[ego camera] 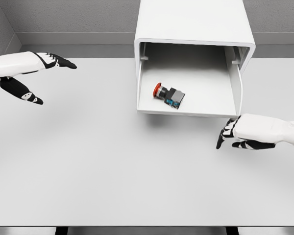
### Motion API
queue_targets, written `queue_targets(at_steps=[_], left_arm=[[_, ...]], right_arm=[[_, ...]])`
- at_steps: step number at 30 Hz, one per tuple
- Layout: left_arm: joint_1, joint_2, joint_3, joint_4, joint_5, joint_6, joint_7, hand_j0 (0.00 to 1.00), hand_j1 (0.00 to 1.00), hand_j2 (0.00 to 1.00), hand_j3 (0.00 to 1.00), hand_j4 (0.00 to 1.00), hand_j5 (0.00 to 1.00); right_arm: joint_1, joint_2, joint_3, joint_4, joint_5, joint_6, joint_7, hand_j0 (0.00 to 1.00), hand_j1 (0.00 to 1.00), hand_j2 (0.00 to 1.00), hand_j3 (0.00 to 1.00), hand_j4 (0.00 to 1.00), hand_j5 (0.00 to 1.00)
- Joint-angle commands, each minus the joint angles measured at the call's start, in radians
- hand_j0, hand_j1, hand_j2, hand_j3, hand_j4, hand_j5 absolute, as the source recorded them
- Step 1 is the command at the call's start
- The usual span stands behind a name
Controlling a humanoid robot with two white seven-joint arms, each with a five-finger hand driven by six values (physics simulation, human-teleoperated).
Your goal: Slide open multi-storey tabletop storage cabinets and put open load switch and slide close multi-storey tabletop storage cabinets
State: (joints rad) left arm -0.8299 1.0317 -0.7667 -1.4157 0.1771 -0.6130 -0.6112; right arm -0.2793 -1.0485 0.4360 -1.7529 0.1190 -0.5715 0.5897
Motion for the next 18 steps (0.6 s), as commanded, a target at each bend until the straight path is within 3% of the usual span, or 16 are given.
queue_targets(at_steps=[1, 10, 15, 18], left_arm=[[0.0, -0.001, -0.002, 0.001, 0.007, 0.002, 0.0, 1.0, 1.0, 1.0, 1.0, 1.0, 1.0], [0.005, -0.001, -0.002, 0.001, 0.007, 0.002, 0.0, 1.0, 1.0, 1.0, 1.0, 1.0, 1.0], [0.005, -0.002, -0.002, 0.001, 0.007, 0.002, 0.0, 1.0, 1.0, 1.0, 1.0, 1.0, 1.0], [0.005, -0.001, -0.002, 0.001, 0.007, 0.002, 0.0, 1.0, 1.0, 1.0, 1.0, 1.0, 1.0]], right_arm=[[0.006, 0.002, 0.018, -0.007, 0.013, -0.039, 0.021, 0.59, 0.59, 0.59, 0.59, 0.59, 0.59], [0.014, 0.007, 0.015, -0.007, 0.013, -0.039, 0.021, 0.59, 0.59, 0.59, 0.59, 0.59, 0.59], [0.028, -0.022, 0.01, -0.007, 0.014, -0.039, 0.021, 0.59, 0.59, 0.59, 0.59, 0.59, 0.59], [0.051, -0.022, -0.065, -0.008, 0.01, -0.039, 0.021, 0.59, 0.59, 0.59, 0.59, 0.59, 0.59]])
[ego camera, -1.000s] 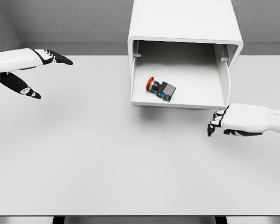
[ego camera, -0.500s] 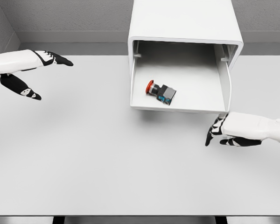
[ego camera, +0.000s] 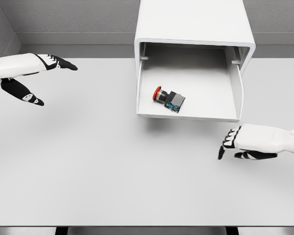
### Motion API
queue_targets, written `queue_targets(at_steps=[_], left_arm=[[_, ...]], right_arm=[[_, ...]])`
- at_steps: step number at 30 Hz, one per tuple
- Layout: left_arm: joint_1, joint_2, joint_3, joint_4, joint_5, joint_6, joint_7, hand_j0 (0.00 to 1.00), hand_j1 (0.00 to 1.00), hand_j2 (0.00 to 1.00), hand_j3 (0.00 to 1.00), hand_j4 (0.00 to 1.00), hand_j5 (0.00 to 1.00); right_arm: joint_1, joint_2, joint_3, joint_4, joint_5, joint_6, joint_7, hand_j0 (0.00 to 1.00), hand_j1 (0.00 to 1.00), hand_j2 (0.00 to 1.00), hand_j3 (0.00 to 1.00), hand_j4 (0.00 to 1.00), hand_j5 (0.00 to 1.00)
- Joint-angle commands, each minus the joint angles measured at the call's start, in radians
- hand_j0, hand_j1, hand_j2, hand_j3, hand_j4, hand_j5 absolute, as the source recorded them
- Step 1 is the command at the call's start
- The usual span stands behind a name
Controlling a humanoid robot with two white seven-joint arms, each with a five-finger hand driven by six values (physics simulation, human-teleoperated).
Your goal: Slide open multi-storey tabletop storage cabinets and put open load switch and slide close multi-storey tabletop storage cabinets
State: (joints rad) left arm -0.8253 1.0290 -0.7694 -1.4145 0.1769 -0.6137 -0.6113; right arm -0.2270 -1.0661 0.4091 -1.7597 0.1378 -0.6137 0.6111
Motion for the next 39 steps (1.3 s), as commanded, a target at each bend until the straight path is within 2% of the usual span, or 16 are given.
queue_targets(at_steps=[1, 4, 8, 15, 25, 28, 33, 35, 39], left_arm=[[0.0, 0.002, 0.001, -0.001, 0.007, 0.003, 0.0, 1.0, 1.0, 1.0, 1.0, 1.0, 1.0], [0.0, 0.002, 0.001, -0.001, 0.007, 0.003, 0.0, 1.0, 1.0, 1.0, 1.0, 1.0, 1.0], [0.0, 0.002, 0.001, -0.001, 0.007, 0.003, 0.0, 1.0, 1.0, 1.0, 1.0, 1.0, 1.0], [0.0, 0.002, 0.001, -0.001, 0.007, 0.003, 0.0, 1.0, 1.0, 1.0, 1.0, 1.0, 1.0], [0.0, 0.002, 0.001, -0.001, 0.007, 0.003, 0.0, 1.0, 1.0, 1.0, 1.0, 1.0, 1.0], [0.0, 0.002, 0.001, -0.001, 0.007, 0.003, 0.0, 1.0, 1.0, 1.0, 1.0, 1.0, 1.0], [0.0, 0.003, 0.001, -0.001, 0.007, 0.003, 0.0, 1.0, 1.0, 1.0, 1.0, 1.0, 1.0], [0.0, 0.003, 0.001, -0.001, 0.007, 0.003, 0.0, 1.0, 1.0, 1.0, 1.0, 1.0, 1.0], [0.0, 0.003, 0.001, -0.001, 0.007, 0.003, 0.0, 1.0, 1.0, 1.0, 1.0, 1.0, 1.0]], right_arm=[[0.0, -0.005, -0.044, -0.001, -0.011, 0.003, 0.0, 0.59, 0.59, 0.59, 0.59, 0.59, 0.59], [0.0, -0.006, -0.055, -0.001, -0.053, 0.003, 0.0, 0.59, 0.59, 0.59, 0.59, 0.59, 0.59], [0.0, -0.018, -0.056, -0.001, -0.055, 0.003, 0.0, 0.59, 0.59, 0.59, 0.59, 0.59, 0.59], [0.002, -0.002, -0.055, -0.001, -0.057, 0.003, 0.0, 0.59, 0.59, 0.59, 0.59, 0.59, 0.59], [-0.032, 0.0, -0.05, 0.0, -0.083, 0.003, 0.0, 0.6, 0.6, 0.6, 0.6, 0.6, 0.6], [-0.015, -0.003, -0.049, 0.0, -0.081, 0.003, 0.0, 0.6, 0.6, 0.6, 0.6, 0.6, 0.6], [0.052, -0.017, -0.049, 0.0, -0.046, 0.003, 0.0, 0.6, 0.6, 0.6, 0.6, 0.6, 0.6], [0.055, -0.018, -0.05, 0.0, -0.046, 0.003, 0.0, 0.6, 0.6, 0.6, 0.6, 0.6, 0.6], [0.051, -0.022, -0.116, -0.001, -0.083, 0.003, 0.0, 0.6, 0.6, 0.6, 0.6, 0.6, 0.6]])
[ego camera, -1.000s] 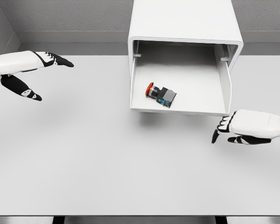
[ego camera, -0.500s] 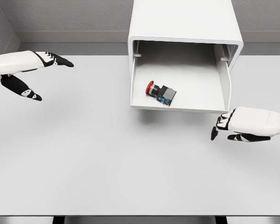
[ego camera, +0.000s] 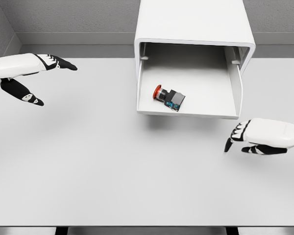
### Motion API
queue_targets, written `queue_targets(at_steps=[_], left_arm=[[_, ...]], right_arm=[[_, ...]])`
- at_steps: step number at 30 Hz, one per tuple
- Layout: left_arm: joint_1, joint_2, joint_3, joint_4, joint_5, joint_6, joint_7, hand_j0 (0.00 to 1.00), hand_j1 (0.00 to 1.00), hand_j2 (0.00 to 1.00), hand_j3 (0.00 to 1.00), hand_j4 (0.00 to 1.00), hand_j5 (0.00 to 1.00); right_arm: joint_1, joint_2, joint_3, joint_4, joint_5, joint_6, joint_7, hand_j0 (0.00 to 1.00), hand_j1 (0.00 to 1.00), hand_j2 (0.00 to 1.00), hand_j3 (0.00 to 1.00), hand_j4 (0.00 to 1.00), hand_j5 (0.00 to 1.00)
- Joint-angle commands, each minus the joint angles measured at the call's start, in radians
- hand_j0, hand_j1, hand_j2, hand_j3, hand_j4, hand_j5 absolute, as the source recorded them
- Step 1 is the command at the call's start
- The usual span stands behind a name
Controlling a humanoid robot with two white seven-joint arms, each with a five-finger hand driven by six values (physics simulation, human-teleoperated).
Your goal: Slide open multi-storey tabletop storage cabinets and put open load switch and slide close multi-storey tabletop storage cabinets
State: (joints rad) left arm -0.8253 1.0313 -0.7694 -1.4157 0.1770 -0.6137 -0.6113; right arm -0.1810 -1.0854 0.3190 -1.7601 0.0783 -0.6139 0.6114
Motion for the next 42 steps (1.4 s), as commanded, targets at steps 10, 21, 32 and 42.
queue_targets(at_steps=[10, 21, 32, 42], left_arm=[[0.0, 0.001, 0.001, -0.002, 0.007, 0.003, 0.0, 1.0, 1.0, 1.0, 1.0, 1.0, 1.0], [0.002, 0.001, 0.001, 0.0, 0.007, 0.003, 0.0, 1.0, 1.0, 1.0, 1.0, 1.0, 1.0], [0.002, 0.003, 0.001, 0.0, 0.007, 0.003, 0.0, 1.0, 1.0, 1.0, 1.0, 1.0, 1.0], [0.006, 0.001, 0.001, 0.0, 0.007, 0.003, 0.0, 1.0, 1.0, 1.0, 1.0, 1.0, 1.0]], right_arm=[[-0.048, -0.002, -0.014, -0.002, -0.061, 0.003, -0.001, 0.59, 0.59, 0.59, 0.59, 0.59, 0.59], [-0.012, -0.005, 0.009, 0.001, -0.057, 0.003, -0.001, 0.61, 0.61, 0.61, 0.61, 0.61, 0.61], [-0.04, -0.016, 0.008, -0.001, -0.06, 0.003, -0.001, 0.61, 0.61, 0.61, 0.61, 0.61, 0.61], [-0.08, -0.018, 0.009, -0.001, -0.075, 0.003, -0.001, 0.61, 0.61, 0.61, 0.61, 0.61, 0.61]])
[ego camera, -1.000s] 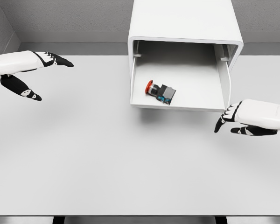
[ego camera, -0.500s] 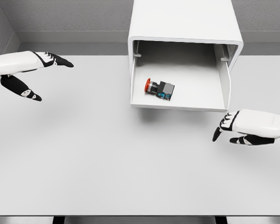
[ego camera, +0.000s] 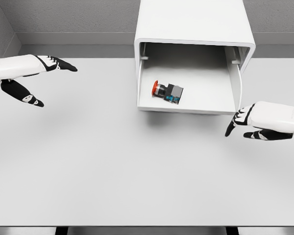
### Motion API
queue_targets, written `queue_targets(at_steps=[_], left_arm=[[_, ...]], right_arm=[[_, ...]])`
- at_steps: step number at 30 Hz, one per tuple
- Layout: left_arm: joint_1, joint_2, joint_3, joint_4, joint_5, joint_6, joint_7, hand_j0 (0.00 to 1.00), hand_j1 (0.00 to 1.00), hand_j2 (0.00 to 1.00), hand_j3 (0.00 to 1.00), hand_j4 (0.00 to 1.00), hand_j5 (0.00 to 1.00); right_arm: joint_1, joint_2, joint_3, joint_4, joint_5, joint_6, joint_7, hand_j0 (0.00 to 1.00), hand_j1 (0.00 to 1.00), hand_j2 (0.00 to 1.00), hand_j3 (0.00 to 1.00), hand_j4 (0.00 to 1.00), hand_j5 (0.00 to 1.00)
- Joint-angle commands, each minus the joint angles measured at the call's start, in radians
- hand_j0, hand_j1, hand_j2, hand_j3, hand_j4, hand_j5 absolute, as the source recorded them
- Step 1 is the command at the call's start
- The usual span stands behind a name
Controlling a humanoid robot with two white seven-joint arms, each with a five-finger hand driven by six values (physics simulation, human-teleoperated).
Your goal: Slide open multi-storey tabletop storage cabinets and put open load switch and slide close multi-storey tabletop storage cabinets
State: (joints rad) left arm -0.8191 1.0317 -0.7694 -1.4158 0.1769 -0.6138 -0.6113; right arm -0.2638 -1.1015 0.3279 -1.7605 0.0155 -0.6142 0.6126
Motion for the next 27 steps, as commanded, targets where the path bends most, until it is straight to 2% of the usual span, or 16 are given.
queue_targets(at_steps=[1, 10, 27], left_arm=[[0.0, 0.001, 0.001, 0.0, 0.007, 0.003, 0.0, 1.0, 1.0, 1.0, 1.0, 1.0, 1.0], [0.002, 0.001, 0.001, 0.0, 0.007, 0.003, 0.0, 1.0, 1.0, 1.0, 1.0, 1.0, 1.0], [0.0, 0.002, 0.001, 0.0, 0.007, 0.003, 0.0, 1.0, 1.0, 1.0, 1.0, 1.0, 1.0]], right_arm=[[-0.002, -0.001, 0.002, 0.0, -0.012, 0.003, -0.002, 0.62, 0.62, 0.62, 0.62, 0.62, 0.62], [-0.011, 0.029, 0.014, 0.003, -0.011, 0.003, -0.002, 0.63, 0.63, 0.63, 0.63, 0.63, 0.63], [0.011, 0.02, 0.028, 0.001, -0.008, 0.003, -0.002, 0.65, 0.65, 0.65, 0.65, 0.65, 0.65]])
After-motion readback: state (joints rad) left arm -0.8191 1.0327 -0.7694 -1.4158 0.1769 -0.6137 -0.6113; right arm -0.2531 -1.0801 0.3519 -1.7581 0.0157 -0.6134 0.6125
